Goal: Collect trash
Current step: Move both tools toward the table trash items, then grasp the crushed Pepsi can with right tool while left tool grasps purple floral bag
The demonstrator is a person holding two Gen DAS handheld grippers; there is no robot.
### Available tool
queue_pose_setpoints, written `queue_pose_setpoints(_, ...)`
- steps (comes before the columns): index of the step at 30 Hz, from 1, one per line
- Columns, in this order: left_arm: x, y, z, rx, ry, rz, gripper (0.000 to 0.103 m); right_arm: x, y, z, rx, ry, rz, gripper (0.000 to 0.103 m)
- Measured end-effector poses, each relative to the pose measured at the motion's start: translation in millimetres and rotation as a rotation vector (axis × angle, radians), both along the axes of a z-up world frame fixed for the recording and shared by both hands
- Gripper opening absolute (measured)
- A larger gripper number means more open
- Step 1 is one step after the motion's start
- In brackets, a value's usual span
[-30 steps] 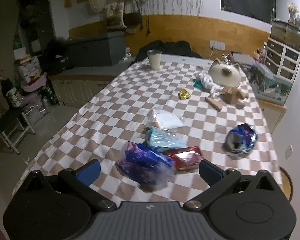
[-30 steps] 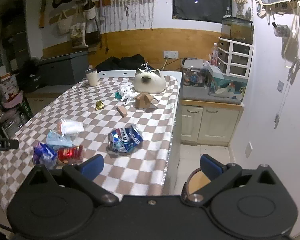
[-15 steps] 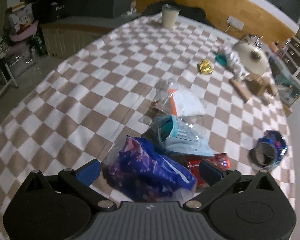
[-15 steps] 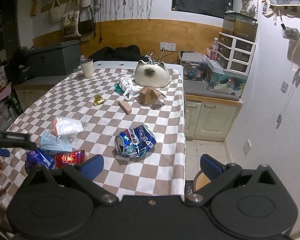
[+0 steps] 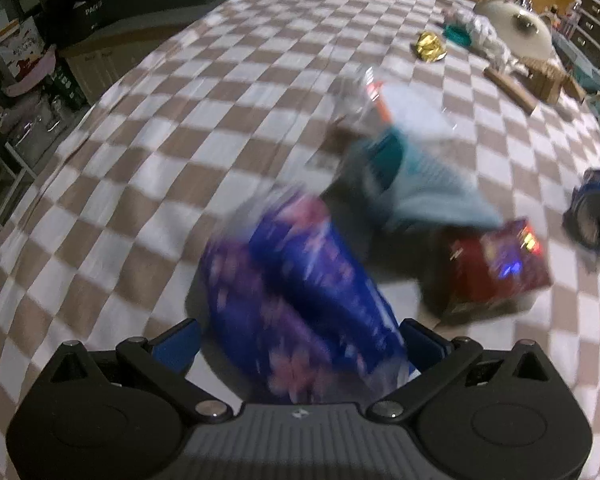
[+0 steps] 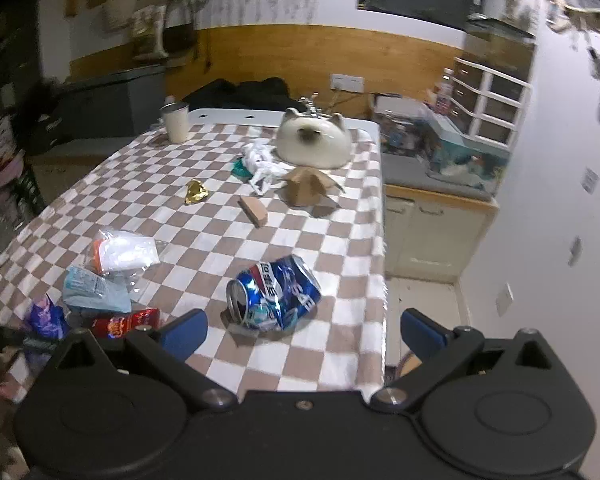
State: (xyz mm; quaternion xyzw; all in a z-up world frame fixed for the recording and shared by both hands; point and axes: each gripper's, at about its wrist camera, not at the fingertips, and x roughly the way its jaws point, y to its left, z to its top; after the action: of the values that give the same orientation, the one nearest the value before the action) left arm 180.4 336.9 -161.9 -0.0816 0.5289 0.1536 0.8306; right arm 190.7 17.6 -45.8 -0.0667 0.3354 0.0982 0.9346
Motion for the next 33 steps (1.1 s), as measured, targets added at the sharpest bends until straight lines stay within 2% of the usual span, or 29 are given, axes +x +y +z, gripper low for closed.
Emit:
queue_pose_setpoints(8, -31, 28, -6, -0.033, 0.021, 0.024, 0.103, 72, 25, -25, -0.075, 0.036, 0.26, 0.103)
queue_pose_setpoints(11, -36, 35, -12, -0.06, 0.047, 0.038, 0.103, 106, 33, -40, -0.095, 0.085, 0.311, 0.103)
queue_pose_setpoints(16, -43, 34, -12, -0.057, 0.045, 0.007, 0.103, 154, 42, -65, -0.137, 0.184, 0.381, 0.103)
queue_pose_setpoints(20, -49, 41, 1, -0.117, -0.021, 0.018, 0.103, 178, 47, -85, -0.168, 0.279, 0.417, 0.103)
queue_pose_setpoints(23, -47, 45, 15, -0.128, -0.076, 0.02, 0.103, 189, 48, -93, -0.126, 0.335, 0.421, 0.103)
queue_pose_setpoints(26, -39, 49, 23, -0.131, -0.105, 0.023, 0.103, 189, 55, -101, -0.131, 0.379, 0.454, 0.103)
queue_pose_setpoints(29, -28, 54, 21, -0.133, -0.097, 0.028, 0.103, 184, 61, -103, -0.147, 0.365, 0.457, 0.103)
queue_pose_setpoints(32, -18, 58, 15, -0.146, -0.072, 0.035, 0.103, 177, 61, -96, -0.14, 0.337, 0.419, 0.089)
queue_pose_setpoints(33, -17, 59, 13, -0.149, -0.065, 0.038, 0.103, 176, 61, -95, -0.136, 0.331, 0.406, 0.088)
